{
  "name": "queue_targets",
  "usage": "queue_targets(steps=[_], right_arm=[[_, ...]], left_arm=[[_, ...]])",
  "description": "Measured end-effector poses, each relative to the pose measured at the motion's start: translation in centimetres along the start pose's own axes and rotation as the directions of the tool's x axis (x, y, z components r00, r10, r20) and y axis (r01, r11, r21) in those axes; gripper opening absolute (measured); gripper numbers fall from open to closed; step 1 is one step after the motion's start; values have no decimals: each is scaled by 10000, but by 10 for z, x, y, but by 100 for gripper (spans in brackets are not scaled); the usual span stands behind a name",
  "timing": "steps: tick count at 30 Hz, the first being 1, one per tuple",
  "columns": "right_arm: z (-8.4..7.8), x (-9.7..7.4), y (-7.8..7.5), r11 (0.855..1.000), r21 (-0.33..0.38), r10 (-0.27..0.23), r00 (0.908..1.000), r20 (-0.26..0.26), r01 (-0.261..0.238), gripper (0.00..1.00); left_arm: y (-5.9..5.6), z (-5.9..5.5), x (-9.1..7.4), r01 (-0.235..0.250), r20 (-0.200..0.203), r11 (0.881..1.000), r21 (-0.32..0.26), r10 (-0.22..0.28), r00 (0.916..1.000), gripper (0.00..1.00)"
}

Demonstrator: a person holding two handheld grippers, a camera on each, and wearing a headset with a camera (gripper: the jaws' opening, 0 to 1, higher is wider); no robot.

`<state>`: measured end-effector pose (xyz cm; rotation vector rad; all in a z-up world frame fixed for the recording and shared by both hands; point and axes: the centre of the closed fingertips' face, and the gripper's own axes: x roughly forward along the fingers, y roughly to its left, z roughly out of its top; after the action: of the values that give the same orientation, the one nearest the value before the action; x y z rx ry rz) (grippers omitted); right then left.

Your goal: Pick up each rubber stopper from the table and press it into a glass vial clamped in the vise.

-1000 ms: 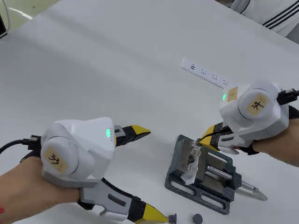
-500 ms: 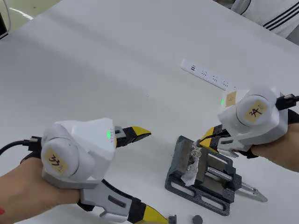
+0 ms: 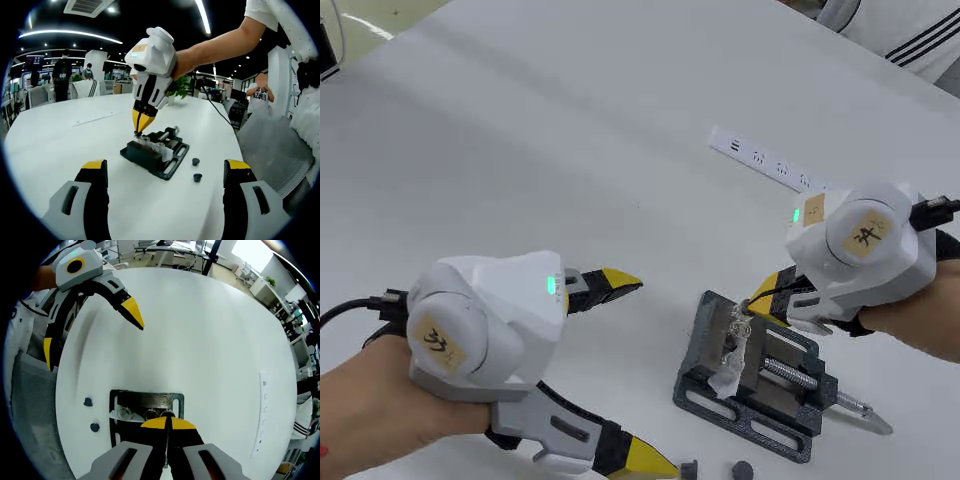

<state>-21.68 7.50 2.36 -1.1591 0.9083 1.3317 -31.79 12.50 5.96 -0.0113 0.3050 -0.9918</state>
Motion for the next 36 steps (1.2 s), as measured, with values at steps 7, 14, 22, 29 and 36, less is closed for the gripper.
queue_targets(steps=[7,14,22,29,36], right_arm=[[-1,-1,1,9983,-204,-544,9984,163,547,0],[-1,1,-1,9965,-536,-646,9979,-52,643,0],[-1,0,0,9987,-424,-278,9993,-236,268,0],[-2,2,0,9986,-474,-234,9990,-390,216,0],[-1,1,1,9980,-589,-264,9986,-464,236,0]], left_arm=[[0,1,0,-14,15,10000,5,14,10000,96],[-1,-1,-1,-1,-11,10000,3,1,10000,95],[-2,2,0,-30,38,10000,6,30,10000,95],[-2,2,1,4,45,10000,30,-4,10000,95],[-2,0,-1,-10,12,10000,40,10,10000,95]])
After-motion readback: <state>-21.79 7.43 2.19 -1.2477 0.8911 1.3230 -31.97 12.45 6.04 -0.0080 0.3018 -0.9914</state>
